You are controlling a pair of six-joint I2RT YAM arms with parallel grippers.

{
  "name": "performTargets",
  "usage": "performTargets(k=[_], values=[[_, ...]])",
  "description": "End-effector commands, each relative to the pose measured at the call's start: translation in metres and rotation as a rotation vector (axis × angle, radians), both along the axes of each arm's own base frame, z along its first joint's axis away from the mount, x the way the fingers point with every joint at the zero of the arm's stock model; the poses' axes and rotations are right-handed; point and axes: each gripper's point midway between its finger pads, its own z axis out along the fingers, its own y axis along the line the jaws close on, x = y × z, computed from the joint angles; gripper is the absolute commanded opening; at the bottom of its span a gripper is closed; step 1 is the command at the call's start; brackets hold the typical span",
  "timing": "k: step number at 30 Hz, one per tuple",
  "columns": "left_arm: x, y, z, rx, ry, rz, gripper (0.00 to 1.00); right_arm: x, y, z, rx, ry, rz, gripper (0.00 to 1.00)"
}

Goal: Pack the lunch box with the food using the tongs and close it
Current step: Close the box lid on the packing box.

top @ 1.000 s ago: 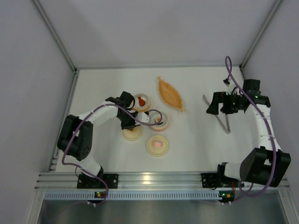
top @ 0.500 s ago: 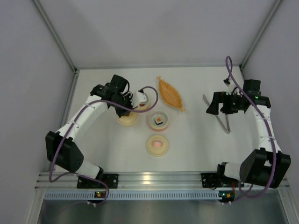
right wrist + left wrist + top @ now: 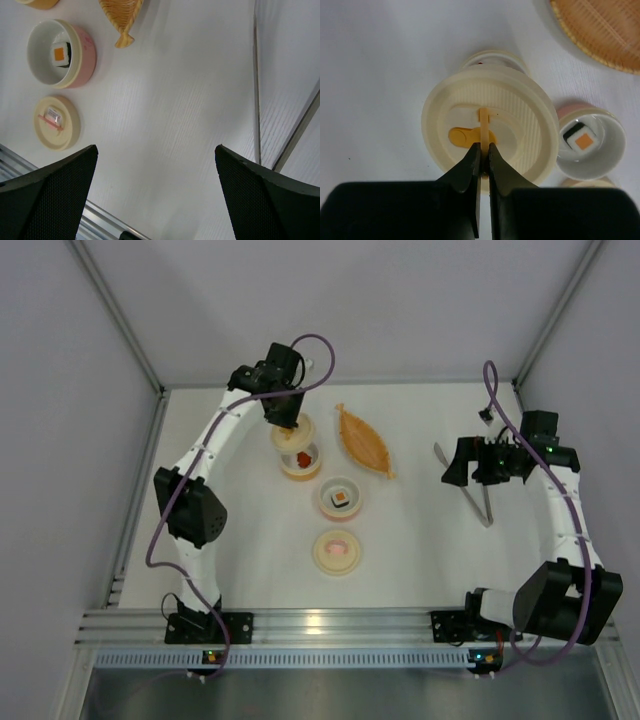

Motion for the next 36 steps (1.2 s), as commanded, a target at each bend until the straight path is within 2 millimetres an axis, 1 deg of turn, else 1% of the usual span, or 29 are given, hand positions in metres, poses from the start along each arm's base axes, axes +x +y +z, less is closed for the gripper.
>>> performTargets(k=[1,2,3,5,6,9,12,16,17,20,26,28,29,32,36], values=[[0.012,0.020,-0.013,0.044,0.023,0.301,0.00,0.002,0.006,0.008,0.009,-0.045,0.018,0.99],[0.012,0.020,-0.018,0.045,0.038,0.330,0.00,0.003,0.005,0.007,0.008,-0.043,0.018,0.99],[0.013,0.020,-0.028,0.056,0.060,0.345,0.00,0.004,0.005,0.006,0.007,-0.044,0.016,1.00],[0.011,0.016,-0.037,0.042,0.090,0.368,0.00,0.003,0.005,0.005,0.007,-0.041,0.017,0.99],[0.011,0.016,-0.045,0.042,0.108,0.376,0.00,0.004,0.005,0.004,0.008,-0.040,0.016,0.99],[0.015,0.012,-0.053,0.026,0.108,0.393,0.00,0.003,0.005,0.002,0.008,-0.036,0.017,0.99],[0.021,0.013,-0.062,0.052,0.107,0.402,0.00,0.003,0.005,-0.001,0.010,-0.033,0.018,0.99],[0.029,0.011,-0.067,0.073,0.076,0.419,0.00,0.003,0.005,-0.004,0.010,-0.026,0.018,0.99],[0.026,0.008,-0.071,0.083,0.077,0.416,0.00,0.003,0.005,-0.004,0.011,-0.026,0.019,0.99],[0.027,-0.001,-0.075,0.082,0.061,0.408,0.00,0.004,0.005,-0.004,0.011,-0.024,0.020,1.00],[0.032,-0.008,-0.080,0.100,0.037,0.408,0.00,0.003,0.005,-0.004,0.009,-0.027,0.021,0.99],[0.032,-0.010,-0.089,0.117,0.049,0.404,0.00,0.003,0.005,-0.004,0.009,-0.028,0.018,0.99],[0.032,-0.010,-0.088,0.115,0.047,0.403,0.00,0.003,0.005,-0.005,0.010,-0.026,0.020,0.99],[0.033,-0.011,-0.097,0.147,0.050,0.404,0.00,0.003,0.005,-0.006,0.011,-0.024,0.017,0.99],[0.036,-0.008,-0.101,0.184,0.033,0.418,0.00,0.004,0.005,-0.005,0.013,-0.025,0.018,0.99]])
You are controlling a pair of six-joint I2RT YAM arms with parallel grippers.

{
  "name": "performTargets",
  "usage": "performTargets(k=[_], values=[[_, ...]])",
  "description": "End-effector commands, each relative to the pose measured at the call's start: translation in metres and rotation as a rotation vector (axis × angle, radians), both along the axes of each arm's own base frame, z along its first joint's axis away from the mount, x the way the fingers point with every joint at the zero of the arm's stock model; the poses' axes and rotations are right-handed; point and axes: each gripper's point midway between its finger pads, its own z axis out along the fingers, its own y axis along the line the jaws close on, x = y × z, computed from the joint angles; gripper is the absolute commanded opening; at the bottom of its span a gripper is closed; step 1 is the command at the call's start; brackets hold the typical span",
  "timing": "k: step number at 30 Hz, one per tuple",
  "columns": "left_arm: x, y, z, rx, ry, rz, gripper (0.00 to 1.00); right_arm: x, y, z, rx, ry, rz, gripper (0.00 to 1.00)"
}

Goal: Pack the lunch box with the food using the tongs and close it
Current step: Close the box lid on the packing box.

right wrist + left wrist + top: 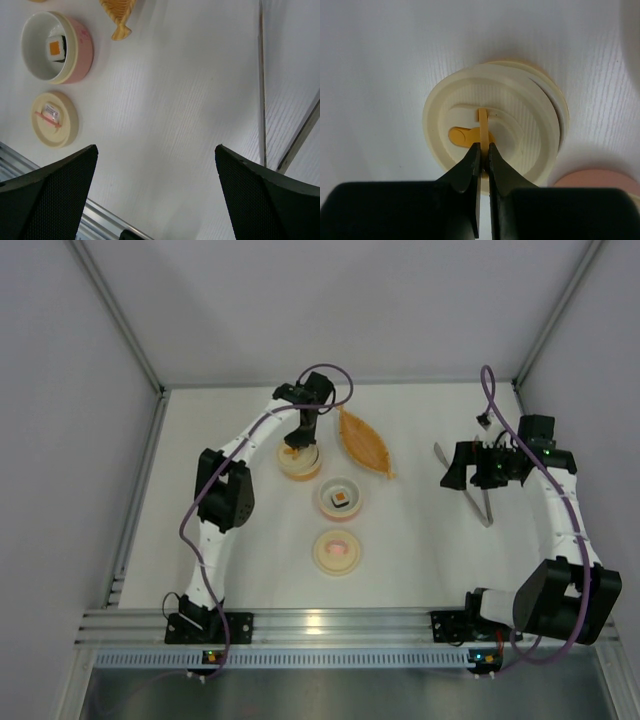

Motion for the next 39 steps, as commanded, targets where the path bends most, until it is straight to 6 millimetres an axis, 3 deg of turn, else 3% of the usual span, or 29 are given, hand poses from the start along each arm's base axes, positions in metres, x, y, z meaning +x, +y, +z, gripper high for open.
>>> performTargets(k=[1,9,14,17,24,32,39], values=[[0.015,-0.001,0.014,0.015,-0.079,0.033,0.00,0.008,0.004,0.007,0.008,-0.049,0.019,0.99],[0.019,-0.007,0.022,0.002,-0.100,0.018,0.00,0.008,0.005,0.005,0.008,-0.049,0.018,0.99],[0.012,-0.024,0.041,0.013,-0.151,-0.032,0.00,0.008,0.005,0.004,0.012,-0.045,0.019,0.99],[0.006,-0.031,0.042,0.051,-0.169,-0.053,0.00,0.008,0.005,0.004,0.012,-0.045,0.019,0.99],[0.006,-0.025,0.031,0.106,-0.153,-0.046,0.00,0.004,0.005,0.005,0.008,-0.052,0.021,0.99],[0.011,-0.015,0.037,0.129,-0.174,-0.032,0.00,0.005,0.006,0.007,0.012,-0.059,0.020,0.99],[0.011,-0.009,0.023,0.155,-0.139,-0.024,0.00,0.005,0.006,0.007,0.009,-0.057,0.021,0.99]])
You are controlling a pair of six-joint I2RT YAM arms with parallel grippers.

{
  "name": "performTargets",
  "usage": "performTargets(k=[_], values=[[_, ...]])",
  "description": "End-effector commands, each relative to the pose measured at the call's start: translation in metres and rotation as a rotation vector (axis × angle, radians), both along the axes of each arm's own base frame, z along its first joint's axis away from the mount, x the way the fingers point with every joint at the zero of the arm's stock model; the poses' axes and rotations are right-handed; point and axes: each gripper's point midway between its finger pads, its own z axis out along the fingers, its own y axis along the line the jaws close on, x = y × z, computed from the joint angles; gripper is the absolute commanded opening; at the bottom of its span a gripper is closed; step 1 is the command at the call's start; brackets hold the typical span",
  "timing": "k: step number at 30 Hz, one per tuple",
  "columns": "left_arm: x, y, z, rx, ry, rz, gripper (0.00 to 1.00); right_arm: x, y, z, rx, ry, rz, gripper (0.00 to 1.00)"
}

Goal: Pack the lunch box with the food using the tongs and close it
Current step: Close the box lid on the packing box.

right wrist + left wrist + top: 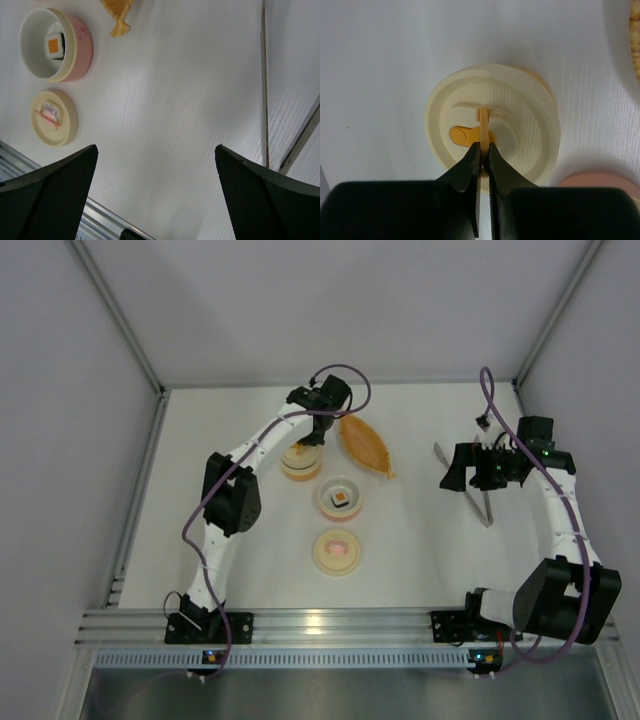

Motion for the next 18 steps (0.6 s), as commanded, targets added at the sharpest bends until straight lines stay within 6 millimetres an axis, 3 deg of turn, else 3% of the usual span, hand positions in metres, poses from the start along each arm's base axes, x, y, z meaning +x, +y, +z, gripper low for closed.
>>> performTargets(k=[1,18], values=[[0.008,0.005,0.005,0.011,-0.025,0.019,0.00,0.006,0.005,0.011,0.006,-0.069,0.021,0.99],[0.003,0.003,-0.014,-0.027,0.055,0.006,0.00,0.006,0.005,0.007,0.009,-0.060,0.019,0.99]])
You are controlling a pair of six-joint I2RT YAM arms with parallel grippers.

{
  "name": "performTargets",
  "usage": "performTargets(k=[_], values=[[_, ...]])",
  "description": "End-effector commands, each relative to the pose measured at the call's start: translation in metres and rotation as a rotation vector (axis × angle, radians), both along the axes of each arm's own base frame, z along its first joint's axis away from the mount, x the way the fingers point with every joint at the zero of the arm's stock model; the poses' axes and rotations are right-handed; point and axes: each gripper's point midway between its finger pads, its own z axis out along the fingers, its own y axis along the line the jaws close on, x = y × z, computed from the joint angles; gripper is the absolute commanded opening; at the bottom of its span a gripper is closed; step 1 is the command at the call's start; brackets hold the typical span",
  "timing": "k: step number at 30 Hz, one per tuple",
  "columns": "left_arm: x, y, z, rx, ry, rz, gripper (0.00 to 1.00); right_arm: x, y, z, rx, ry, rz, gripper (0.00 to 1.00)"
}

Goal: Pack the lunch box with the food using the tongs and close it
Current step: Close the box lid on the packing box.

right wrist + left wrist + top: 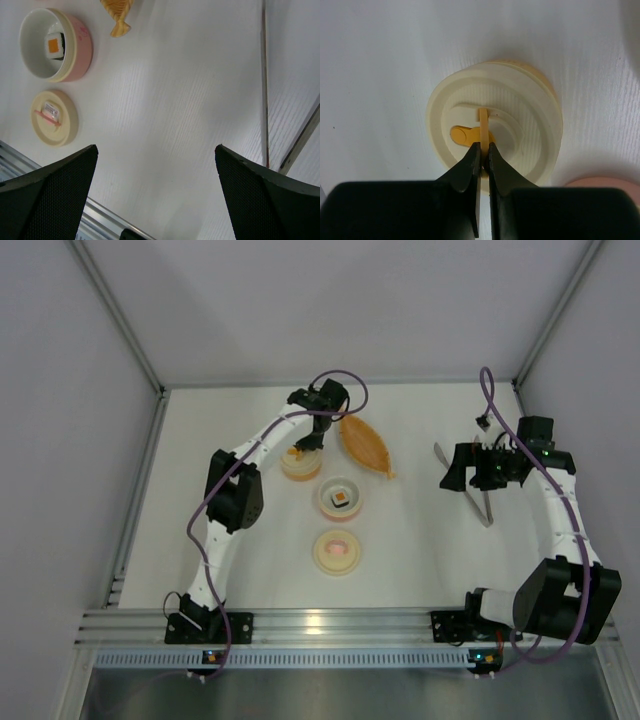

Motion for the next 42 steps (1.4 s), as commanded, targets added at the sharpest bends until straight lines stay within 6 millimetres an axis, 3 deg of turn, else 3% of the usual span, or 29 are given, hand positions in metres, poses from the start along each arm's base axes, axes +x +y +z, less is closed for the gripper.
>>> performTargets(k=[1,21,30,38,42], values=[[0.004,-0.002,0.012,-0.023,-0.020,0.001,0.00,0.007,0.005,0.008,0.007,-0.063,0.019,0.99],[0.009,-0.002,0.028,-0.018,-0.066,-0.011,0.00,0.007,0.005,0.006,0.011,-0.053,0.016,1.00],[0.009,-0.007,0.024,-0.035,-0.052,-0.030,0.00,0.008,0.005,0.005,0.014,-0.052,0.015,0.99],[0.009,-0.013,0.014,-0.044,-0.029,-0.058,0.07,0.009,0.005,0.004,0.016,-0.045,0.012,0.99],[0.008,-0.019,0.010,-0.064,-0.019,-0.073,0.15,0.010,0.005,0.003,0.017,-0.044,0.015,0.99]])
